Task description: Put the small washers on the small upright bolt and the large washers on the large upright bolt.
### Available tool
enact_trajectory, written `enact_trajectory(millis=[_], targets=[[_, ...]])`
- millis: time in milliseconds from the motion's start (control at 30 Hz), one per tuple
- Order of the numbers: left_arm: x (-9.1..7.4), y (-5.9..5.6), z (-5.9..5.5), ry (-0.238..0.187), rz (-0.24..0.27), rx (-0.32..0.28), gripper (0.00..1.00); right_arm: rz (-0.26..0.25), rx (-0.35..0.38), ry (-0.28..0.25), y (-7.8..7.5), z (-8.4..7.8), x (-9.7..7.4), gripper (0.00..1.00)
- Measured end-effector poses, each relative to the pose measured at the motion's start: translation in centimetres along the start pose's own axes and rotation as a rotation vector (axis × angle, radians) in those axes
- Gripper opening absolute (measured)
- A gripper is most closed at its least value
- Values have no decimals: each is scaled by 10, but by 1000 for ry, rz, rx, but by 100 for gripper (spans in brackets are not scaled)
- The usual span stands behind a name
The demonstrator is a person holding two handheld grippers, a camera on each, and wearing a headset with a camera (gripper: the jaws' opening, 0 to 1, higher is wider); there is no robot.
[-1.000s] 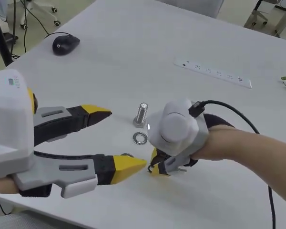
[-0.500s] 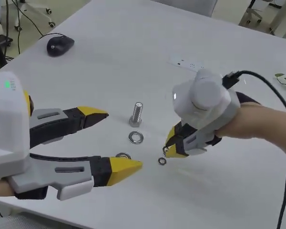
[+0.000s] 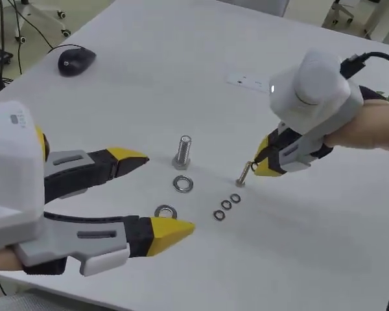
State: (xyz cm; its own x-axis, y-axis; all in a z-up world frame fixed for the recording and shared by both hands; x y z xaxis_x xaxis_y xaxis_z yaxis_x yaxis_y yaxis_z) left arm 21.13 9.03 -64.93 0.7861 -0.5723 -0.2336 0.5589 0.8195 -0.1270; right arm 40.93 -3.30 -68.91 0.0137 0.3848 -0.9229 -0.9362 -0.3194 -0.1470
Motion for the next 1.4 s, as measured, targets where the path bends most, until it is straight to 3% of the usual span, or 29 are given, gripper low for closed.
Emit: enact_trajectory(millis=[633,1400], targets=[[2,4,-1,19,-1,5,61,38,-16,63,-16,-2,13,12],[1,2,-3,12,0,-7,61,68,-31,99,-16,-8,30,12]])
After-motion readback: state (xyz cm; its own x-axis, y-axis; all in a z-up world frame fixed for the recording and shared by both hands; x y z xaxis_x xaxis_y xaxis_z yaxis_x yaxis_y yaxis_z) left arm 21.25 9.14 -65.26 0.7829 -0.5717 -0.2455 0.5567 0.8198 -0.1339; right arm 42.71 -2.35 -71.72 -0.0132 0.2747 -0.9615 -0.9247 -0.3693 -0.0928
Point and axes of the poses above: the centre of the closed fingertips' face, and the gripper's own axes: x roughly forward along the fingers, y roughly to its left, z roughly out of its top, the point moved 6 cm from there along -x, roughly backward along the fingers, and after that the axes turned 3 degrees about -y, right-handed, at the moved point
